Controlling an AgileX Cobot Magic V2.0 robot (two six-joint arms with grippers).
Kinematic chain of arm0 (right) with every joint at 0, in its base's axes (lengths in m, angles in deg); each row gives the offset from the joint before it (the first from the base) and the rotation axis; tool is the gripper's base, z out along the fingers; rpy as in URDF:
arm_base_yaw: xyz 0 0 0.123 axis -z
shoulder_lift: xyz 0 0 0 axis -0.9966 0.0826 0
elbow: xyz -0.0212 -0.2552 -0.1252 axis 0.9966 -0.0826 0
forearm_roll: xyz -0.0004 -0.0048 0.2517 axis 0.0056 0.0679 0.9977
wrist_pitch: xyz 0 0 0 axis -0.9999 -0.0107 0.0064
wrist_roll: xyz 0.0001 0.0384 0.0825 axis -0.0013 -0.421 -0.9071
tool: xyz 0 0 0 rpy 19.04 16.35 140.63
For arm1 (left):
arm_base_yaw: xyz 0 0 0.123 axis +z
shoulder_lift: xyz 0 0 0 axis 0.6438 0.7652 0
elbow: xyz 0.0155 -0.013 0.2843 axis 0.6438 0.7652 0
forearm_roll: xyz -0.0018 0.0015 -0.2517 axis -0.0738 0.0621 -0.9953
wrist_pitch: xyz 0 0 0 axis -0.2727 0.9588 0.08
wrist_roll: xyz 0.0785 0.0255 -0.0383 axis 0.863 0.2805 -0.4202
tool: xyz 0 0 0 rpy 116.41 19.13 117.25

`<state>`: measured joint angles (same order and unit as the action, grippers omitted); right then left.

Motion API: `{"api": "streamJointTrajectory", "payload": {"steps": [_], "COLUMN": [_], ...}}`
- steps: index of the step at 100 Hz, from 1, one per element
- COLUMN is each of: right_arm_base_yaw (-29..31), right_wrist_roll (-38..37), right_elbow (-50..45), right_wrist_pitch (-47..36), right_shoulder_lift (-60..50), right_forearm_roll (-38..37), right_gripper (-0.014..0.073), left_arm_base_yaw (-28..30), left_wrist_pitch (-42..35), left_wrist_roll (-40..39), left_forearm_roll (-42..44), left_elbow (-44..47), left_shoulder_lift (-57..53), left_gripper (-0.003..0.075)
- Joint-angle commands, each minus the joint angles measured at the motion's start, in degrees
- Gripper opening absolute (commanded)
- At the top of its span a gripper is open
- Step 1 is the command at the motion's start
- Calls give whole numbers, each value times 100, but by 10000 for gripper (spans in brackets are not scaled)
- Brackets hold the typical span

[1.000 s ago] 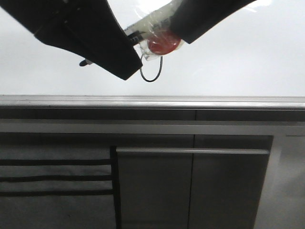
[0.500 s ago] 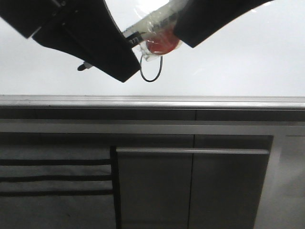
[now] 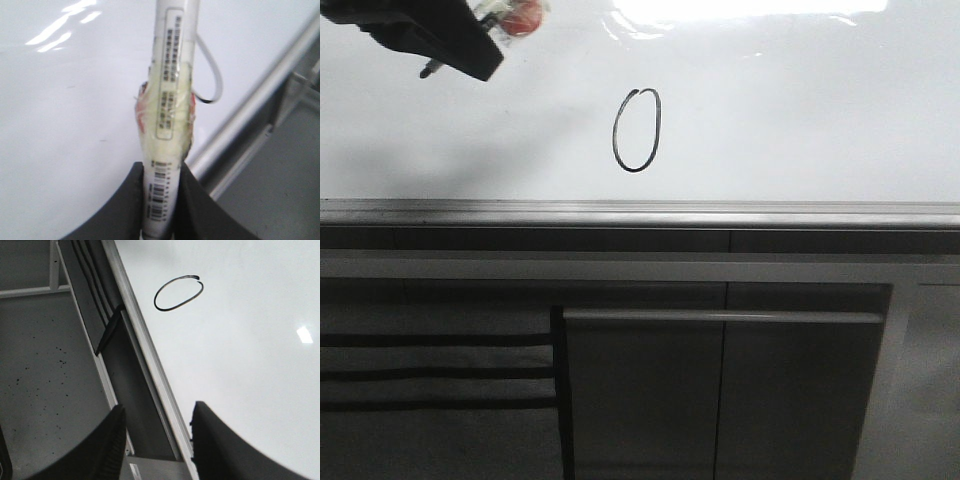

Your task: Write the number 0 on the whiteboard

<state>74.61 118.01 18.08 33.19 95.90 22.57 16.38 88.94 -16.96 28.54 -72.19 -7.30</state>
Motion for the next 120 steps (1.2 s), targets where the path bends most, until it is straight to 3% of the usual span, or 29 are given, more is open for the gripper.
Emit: {"api": "streamJointTrajectory", "payload": {"steps": [1,19,41,67,81,93,120], "right_arm_base_yaw": [95,95,95,95,95,116,323], "right_wrist_roll": [-103,-103,-103,-378,-1186,-1932,-5569], "right_elbow": [167,157,157,157,157,157,51], "right_wrist_pitch": [-58,99,173,173,279,308,770], "right_shoulder_lift": [-114,-114,-114,-114,-202,-472,-1243], "right_forearm_roll": [153,161,161,161,161,5,-2006], "right_gripper": [274,274,274,274,274,269,267], "left_arm_base_yaw": [392,714,727,727,727,727,727], "left_wrist_pitch": [-943,-1870,-1980,-1851,-1620,-905,1893], "left_wrist_roll": [-115,-115,-115,-115,-115,-115,-388], "left_forearm_roll": [-562,-961,-961,-961,-961,-909,-221], "left_elbow": [-186,-186,-196,-196,-196,-196,-196], "left_shoulder_lift": [143,598,829,738,419,-148,-1898], "left_gripper": [39,39,59,358,364,364,364]}}
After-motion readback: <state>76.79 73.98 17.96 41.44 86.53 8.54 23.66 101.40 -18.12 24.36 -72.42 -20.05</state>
